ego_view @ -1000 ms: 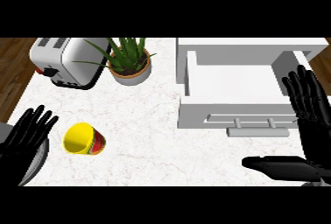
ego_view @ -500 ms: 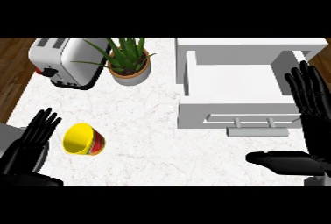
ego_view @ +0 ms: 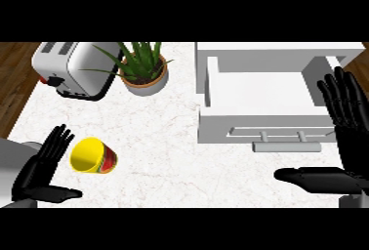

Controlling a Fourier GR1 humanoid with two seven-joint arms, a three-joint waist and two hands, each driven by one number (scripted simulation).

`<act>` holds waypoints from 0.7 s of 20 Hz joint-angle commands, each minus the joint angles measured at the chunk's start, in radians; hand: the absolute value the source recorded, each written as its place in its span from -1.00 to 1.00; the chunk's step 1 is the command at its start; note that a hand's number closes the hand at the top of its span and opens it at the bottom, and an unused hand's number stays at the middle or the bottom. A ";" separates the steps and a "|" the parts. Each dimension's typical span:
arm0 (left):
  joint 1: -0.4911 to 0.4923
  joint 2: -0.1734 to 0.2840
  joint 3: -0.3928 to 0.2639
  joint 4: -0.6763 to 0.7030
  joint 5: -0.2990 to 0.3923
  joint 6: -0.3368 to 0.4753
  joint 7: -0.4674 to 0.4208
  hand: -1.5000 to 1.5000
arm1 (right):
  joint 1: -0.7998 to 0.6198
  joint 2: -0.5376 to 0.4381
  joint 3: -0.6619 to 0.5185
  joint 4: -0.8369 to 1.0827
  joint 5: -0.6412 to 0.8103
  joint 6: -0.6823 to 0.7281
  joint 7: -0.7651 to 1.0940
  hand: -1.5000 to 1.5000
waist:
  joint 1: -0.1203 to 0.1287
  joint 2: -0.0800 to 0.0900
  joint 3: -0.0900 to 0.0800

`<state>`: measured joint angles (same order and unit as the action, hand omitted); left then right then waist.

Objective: Pick up the cup, place it into the drawer and close the drawer

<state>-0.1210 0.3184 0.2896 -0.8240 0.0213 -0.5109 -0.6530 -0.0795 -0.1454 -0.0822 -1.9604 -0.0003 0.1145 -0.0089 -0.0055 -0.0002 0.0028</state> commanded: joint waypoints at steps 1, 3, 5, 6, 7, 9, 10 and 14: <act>-0.101 0.024 0.002 0.236 -0.059 -0.002 -0.173 -1.00 | 0.071 0.005 0.014 -0.033 0.012 0.025 -0.037 -1.00 | -0.006 0.002 -0.004; -0.121 0.023 -0.003 0.269 -0.053 -0.007 -0.197 -1.00 | 0.007 0.009 0.007 -0.003 0.017 0.004 -0.013 -1.00 | -0.002 0.002 -0.004; -0.132 0.023 -0.012 0.321 -0.060 -0.023 -0.235 -1.00 | -0.010 -0.024 -0.048 0.040 -0.041 0.042 -0.035 -1.00 | -0.003 0.004 -0.004; -0.174 0.051 0.007 0.385 -0.058 -0.019 -0.258 -1.00 | 0.040 0.010 0.009 -0.019 0.012 0.019 -0.030 -1.00 | -0.008 0.004 -0.005; -0.173 0.021 -0.007 0.375 -0.071 0.018 -0.285 -1.00 | 0.040 0.012 0.002 -0.006 0.005 0.016 -0.018 -1.00 | -0.008 0.004 -0.005; -0.211 0.023 -0.009 0.428 -0.073 0.012 -0.284 -1.00 | 0.049 0.040 0.062 -0.059 0.052 -0.008 0.015 -1.00 | -0.013 0.004 -0.006; -0.171 0.057 -0.001 0.445 -0.073 -0.020 -0.358 -1.00 | 0.024 -0.012 -0.011 0.000 -0.020 0.046 -0.024 -1.00 | -0.012 0.007 -0.006; -0.244 0.050 -0.022 0.507 -0.100 0.020 -0.360 -1.00 | -0.036 0.006 0.009 0.026 0.013 0.016 -0.006 -1.00 | -0.014 0.009 -0.007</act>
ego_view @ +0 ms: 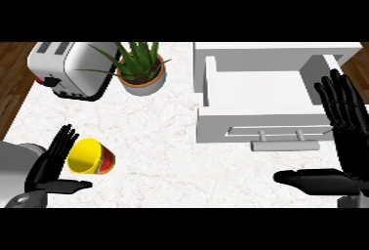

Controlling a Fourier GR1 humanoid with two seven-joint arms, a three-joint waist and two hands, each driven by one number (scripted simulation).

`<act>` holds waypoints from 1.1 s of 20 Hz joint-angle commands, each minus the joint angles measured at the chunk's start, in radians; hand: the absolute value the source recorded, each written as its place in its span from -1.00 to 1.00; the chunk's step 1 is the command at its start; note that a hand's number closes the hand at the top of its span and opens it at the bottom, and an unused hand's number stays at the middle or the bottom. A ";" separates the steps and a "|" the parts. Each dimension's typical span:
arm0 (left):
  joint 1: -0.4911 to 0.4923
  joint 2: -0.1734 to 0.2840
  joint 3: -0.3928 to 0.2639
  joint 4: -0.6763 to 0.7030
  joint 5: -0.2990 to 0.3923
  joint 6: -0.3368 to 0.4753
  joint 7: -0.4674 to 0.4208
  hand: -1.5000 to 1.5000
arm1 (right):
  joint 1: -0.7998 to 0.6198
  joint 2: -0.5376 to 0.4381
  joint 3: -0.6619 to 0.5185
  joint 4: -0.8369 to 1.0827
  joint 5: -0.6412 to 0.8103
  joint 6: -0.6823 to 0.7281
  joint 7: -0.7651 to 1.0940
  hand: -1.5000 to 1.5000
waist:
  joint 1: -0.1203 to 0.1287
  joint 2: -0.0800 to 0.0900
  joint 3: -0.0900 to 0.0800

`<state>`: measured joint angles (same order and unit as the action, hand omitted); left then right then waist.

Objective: Pick up the cup, place it into the drawer and close the drawer

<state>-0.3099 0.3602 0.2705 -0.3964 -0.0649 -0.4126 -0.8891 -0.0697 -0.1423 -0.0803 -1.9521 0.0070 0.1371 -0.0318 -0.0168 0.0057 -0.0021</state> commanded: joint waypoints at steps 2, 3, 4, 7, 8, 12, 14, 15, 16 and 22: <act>-0.029 -0.033 -0.021 0.080 -0.028 -0.048 -0.168 -1.00 | 0.045 0.011 0.032 -0.020 0.011 0.017 -0.013 -1.00 | -0.006 0.001 -0.002; -0.059 -0.031 -0.017 0.086 -0.023 -0.046 -0.153 -1.00 | -0.026 -0.022 -0.027 -0.008 -0.036 0.019 0.043 -1.00 | -0.004 0.001 -0.002; -0.054 -0.023 -0.014 0.096 -0.022 -0.053 -0.171 -1.00 | -0.007 -0.026 -0.046 0.003 -0.054 0.029 0.022 -1.00 | -0.004 0.001 -0.001; -0.086 -0.008 -0.021 0.110 -0.023 -0.086 -0.158 -1.00 | -0.045 0.003 0.000 0.040 -0.003 0.002 0.014 -1.00 | 0.000 0.002 -0.001; -0.089 -0.008 -0.019 0.141 -0.027 -0.078 -0.165 -1.00 | 0.004 -0.009 -0.020 -0.002 -0.042 0.030 0.004 -1.00 | -0.011 0.003 -0.002; -0.100 -0.023 -0.016 0.156 -0.017 -0.098 -0.167 -1.00 | 0.027 -0.005 -0.009 -0.017 -0.016 0.022 0.003 -1.00 | -0.011 0.003 -0.002; -0.134 -0.028 -0.011 0.152 -0.008 -0.097 -0.148 -1.00 | 0.024 0.018 0.014 -0.009 0.000 0.006 0.015 -1.00 | -0.012 0.003 -0.002; -0.107 -0.062 -0.028 0.156 -0.022 -0.086 -0.177 -1.00 | -0.005 0.024 0.031 -0.037 -0.003 0.000 0.048 -1.00 | -0.009 0.003 -0.003; -0.127 -0.045 -0.015 0.151 -0.003 -0.122 -0.155 -1.00 | 0.031 0.008 0.019 -0.026 -0.003 0.022 0.010 -1.00 | -0.009 0.002 -0.002; -0.109 -0.085 -0.036 0.145 -0.004 -0.165 -0.195 -1.00 | -0.006 0.015 0.018 -0.012 0.001 0.006 0.024 -1.00 | -0.014 0.007 -0.005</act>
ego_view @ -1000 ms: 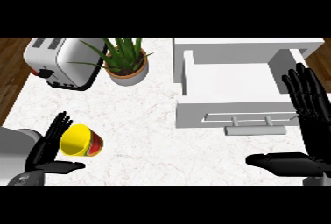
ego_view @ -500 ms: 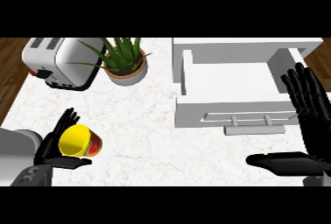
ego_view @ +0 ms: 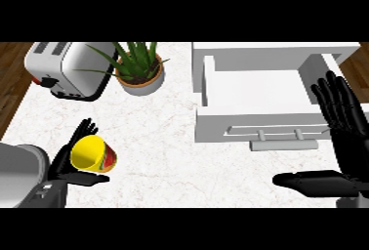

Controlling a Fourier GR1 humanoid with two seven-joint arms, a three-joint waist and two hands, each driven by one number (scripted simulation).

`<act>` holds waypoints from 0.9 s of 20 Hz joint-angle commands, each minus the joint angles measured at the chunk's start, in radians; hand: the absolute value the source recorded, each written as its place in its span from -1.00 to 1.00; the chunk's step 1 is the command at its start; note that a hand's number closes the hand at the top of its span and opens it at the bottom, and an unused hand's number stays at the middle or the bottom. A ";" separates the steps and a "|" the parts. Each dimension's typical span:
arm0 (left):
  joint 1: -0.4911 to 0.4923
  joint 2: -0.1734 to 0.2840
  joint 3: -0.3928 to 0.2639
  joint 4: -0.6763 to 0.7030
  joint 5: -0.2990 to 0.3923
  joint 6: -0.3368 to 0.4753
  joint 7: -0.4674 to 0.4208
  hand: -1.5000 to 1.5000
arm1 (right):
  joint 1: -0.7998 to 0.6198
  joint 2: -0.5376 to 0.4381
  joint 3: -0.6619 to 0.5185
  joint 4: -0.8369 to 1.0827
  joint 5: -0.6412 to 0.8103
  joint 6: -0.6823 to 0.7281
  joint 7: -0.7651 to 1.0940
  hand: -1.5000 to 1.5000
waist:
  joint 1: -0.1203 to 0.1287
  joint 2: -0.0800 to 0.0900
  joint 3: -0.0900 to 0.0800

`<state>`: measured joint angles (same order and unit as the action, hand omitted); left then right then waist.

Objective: Pick up the cup, place it into the drawer and close the drawer

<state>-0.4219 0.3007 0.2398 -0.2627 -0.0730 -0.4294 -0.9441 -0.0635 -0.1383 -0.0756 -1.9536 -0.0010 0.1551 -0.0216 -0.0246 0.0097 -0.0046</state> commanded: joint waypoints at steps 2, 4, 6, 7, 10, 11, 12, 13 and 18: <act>0.003 -0.041 -0.002 -0.013 0.023 -0.183 -0.139 -1.00 | -0.029 -0.033 -0.044 -0.026 -0.050 0.020 0.045 -1.00 | 0.000 -0.003 0.000; -0.005 -0.030 -0.014 -0.017 0.021 -0.225 -0.123 -1.00 | -0.015 0.001 -0.010 -0.004 -0.023 0.000 0.033 -1.00 | 0.003 -0.002 0.000; -0.031 -0.066 -0.016 -0.027 0.036 -0.239 -0.095 1.00 | 0.004 -0.015 -0.028 0.017 -0.029 0.021 -0.013 -1.00 | -0.001 -0.002 0.001; -0.002 -0.058 -0.025 -0.026 0.032 -0.272 -0.117 1.00 | -0.001 -0.012 -0.032 0.029 -0.033 0.021 -0.022 -1.00 | 0.002 0.000 0.000; -0.009 -0.060 -0.038 -0.044 0.045 -0.333 -0.081 1.00 | -0.007 0.000 -0.012 -0.017 -0.024 0.002 0.031 -1.00 | 0.004 -0.005 0.001; -0.031 -0.086 -0.024 -0.045 0.064 -0.299 -0.056 1.00 | 0.004 -0.020 -0.040 -0.005 -0.049 0.024 0.014 -1.00 | 0.002 -0.005 0.002; 0.001 -0.067 -0.026 -0.048 0.072 -0.358 -0.078 1.00 | -0.006 -0.017 -0.026 0.016 -0.020 0.017 0.002 -1.00 | 0.010 -0.003 0.001; -0.024 -0.065 -0.021 -0.047 0.084 -0.380 -0.059 1.00 | 0.003 -0.007 -0.011 0.012 -0.010 0.016 -0.013 -1.00 | 0.001 0.000 0.000; 0.026 -0.080 -0.011 -0.116 0.114 -0.306 -0.135 1.00 | 0.007 -0.021 -0.035 0.017 -0.021 0.017 0.009 -1.00 | 0.014 -0.005 0.002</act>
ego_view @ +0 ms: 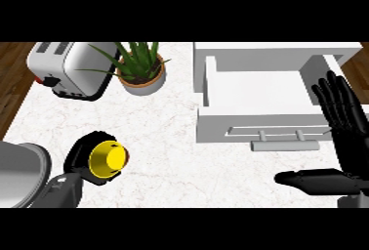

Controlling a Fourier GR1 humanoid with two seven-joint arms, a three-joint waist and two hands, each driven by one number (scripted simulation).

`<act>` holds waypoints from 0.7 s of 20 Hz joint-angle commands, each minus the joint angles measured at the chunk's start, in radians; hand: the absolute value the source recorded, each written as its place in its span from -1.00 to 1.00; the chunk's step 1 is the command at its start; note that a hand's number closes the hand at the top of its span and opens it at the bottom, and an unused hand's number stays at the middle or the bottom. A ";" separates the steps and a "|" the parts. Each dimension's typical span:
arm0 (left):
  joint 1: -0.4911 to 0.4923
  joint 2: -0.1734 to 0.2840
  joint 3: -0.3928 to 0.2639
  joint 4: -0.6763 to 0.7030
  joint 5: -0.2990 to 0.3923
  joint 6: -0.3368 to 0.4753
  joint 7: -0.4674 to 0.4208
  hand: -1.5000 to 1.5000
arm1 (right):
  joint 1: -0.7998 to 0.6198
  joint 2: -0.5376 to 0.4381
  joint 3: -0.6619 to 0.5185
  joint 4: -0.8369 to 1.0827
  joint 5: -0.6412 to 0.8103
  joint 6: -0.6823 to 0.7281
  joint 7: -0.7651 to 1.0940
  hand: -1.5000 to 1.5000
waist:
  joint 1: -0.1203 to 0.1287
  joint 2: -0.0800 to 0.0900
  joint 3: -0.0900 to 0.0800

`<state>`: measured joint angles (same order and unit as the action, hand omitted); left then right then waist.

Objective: Pick up the cup, place it into the drawer and close the drawer

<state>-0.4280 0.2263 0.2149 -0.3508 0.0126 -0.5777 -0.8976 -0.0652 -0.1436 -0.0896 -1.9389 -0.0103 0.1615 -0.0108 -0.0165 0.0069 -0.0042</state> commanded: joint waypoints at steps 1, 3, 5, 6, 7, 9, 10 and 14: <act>0.000 -0.006 0.049 -0.012 0.058 -0.107 -0.155 1.00 | -0.024 -0.001 -0.013 0.023 0.003 -0.008 -0.009 -1.00 | 0.005 0.001 0.001; -0.044 -0.024 0.127 0.000 0.118 0.050 -0.139 1.00 | 0.014 0.003 -0.003 0.015 0.011 0.004 -0.055 -1.00 | -0.008 0.004 0.001; -0.011 -0.021 0.171 -0.016 0.150 0.136 -0.178 1.00 | -0.024 -0.005 -0.016 0.038 0.005 0.000 -0.033 -1.00 | 0.007 0.002 0.001; -0.012 -0.019 0.181 -0.013 0.161 0.127 -0.189 1.00 | -0.027 0.010 0.015 0.029 0.027 -0.013 -0.012 -1.00 | 0.006 0.001 0.001; -0.039 -0.031 0.186 -0.004 0.164 0.140 -0.196 1.00 | -0.019 0.013 0.016 0.042 0.031 -0.007 -0.040 -1.00 | -0.001 0.003 0.001; -0.034 -0.046 0.179 -0.016 0.158 0.135 -0.244 1.00 | -0.072 -0.010 -0.009 0.030 0.000 -0.004 0.031 -1.00 | -0.002 0.002 0.000; -0.024 -0.002 0.177 -0.006 0.159 0.085 -0.224 1.00 | 0.008 -0.013 -0.015 -0.041 -0.008 0.008 0.013 -1.00 | -0.007 -0.002 0.002; -0.076 -0.083 0.144 -0.115 0.157 0.150 -0.212 1.00 | -0.011 -0.006 -0.017 -0.009 0.004 -0.006 0.011 -1.00 | 0.008 -0.008 0.003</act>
<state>-0.4785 0.1750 0.3693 -0.4121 0.1626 -0.3725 -0.9988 -0.0761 -0.1464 -0.0985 -1.9289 -0.0050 0.1613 -0.0170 -0.0146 0.0044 -0.0021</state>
